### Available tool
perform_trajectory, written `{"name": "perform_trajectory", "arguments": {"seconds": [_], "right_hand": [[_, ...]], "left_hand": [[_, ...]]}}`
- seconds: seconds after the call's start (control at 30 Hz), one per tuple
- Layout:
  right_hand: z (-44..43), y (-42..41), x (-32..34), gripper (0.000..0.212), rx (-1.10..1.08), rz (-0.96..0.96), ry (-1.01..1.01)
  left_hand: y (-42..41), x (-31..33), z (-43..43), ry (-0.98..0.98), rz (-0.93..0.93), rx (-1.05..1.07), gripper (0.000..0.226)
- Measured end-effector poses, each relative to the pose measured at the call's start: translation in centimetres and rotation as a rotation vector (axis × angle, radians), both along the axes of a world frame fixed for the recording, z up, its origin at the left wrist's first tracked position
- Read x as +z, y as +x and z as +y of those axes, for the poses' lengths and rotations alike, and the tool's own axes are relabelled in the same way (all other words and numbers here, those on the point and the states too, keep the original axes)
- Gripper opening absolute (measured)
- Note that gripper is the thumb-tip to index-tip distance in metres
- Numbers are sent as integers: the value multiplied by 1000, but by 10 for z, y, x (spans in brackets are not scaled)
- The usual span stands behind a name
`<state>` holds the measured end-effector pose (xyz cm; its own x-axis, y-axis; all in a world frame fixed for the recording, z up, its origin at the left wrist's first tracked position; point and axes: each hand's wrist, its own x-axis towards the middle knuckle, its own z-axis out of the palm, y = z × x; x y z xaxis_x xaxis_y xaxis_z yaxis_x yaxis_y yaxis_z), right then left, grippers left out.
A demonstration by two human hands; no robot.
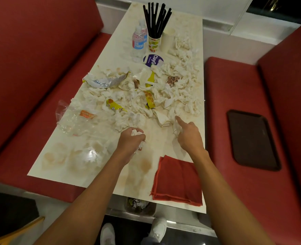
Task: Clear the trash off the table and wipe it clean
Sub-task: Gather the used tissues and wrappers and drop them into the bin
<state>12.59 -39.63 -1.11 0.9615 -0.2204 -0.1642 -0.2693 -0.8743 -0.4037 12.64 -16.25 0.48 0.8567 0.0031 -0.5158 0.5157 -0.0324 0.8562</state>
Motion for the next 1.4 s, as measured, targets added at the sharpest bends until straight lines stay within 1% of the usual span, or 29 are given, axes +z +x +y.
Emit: {"name": "perform_trajectory", "arguments": {"seconds": [0.07,0.2,0.27,0.43,0.6,0.67,0.7,0.73,0.77,0.8,0.83,0.87,0.93,1.07,1.13,1.23,1.4], "right_hand": [[0,7,-2,73,50,47,-41],[-2,15,-9,56,92,111,-68],[-3,11,-13,48,76,72,-44],[-5,-1,-22,26,28,-117,62],[-4,-13,-16,11,66,-136,63],[-4,-18,-13,10,39,-133,104],[-5,-21,-13,13,20,-134,143],[-5,-25,-11,19,-1,-127,187],[-7,-28,-11,30,-11,-118,218],[-8,-31,-9,42,-13,-105,226],[-10,-33,-9,49,-9,-100,221],[-10,-37,-7,48,-11,-103,213],[-8,-46,0,35,-32,-142,229],[13,-77,24,22,-135,-247,366],[31,-98,38,18,-171,-273,414],[62,-134,52,13,-233,-291,544],[123,-195,61,17,-288,-343,647]], "left_hand": [[1,1,0,-1,5,6,16],[3,-1,-3,-10,9,29,16],[4,-3,-6,-14,11,37,16],[0,-2,-17,-9,24,22,14],[-10,1,-27,18,33,15,13],[-15,4,-29,22,25,12,14],[-18,6,-30,23,22,10,15],[-22,9,-31,22,21,7,15],[-25,11,-31,16,21,6,15],[-28,14,-31,8,21,7,15],[-31,16,-31,-2,20,12,15],[-33,18,-29,-12,16,15,15],[-38,21,-25,-25,4,10,14],[-55,34,-11,-12,-31,-58,8],[-67,40,0,-7,-46,-108,8],[-88,42,20,63,-90,-204,7],[-129,38,58,158,-172,-341,4]]}}
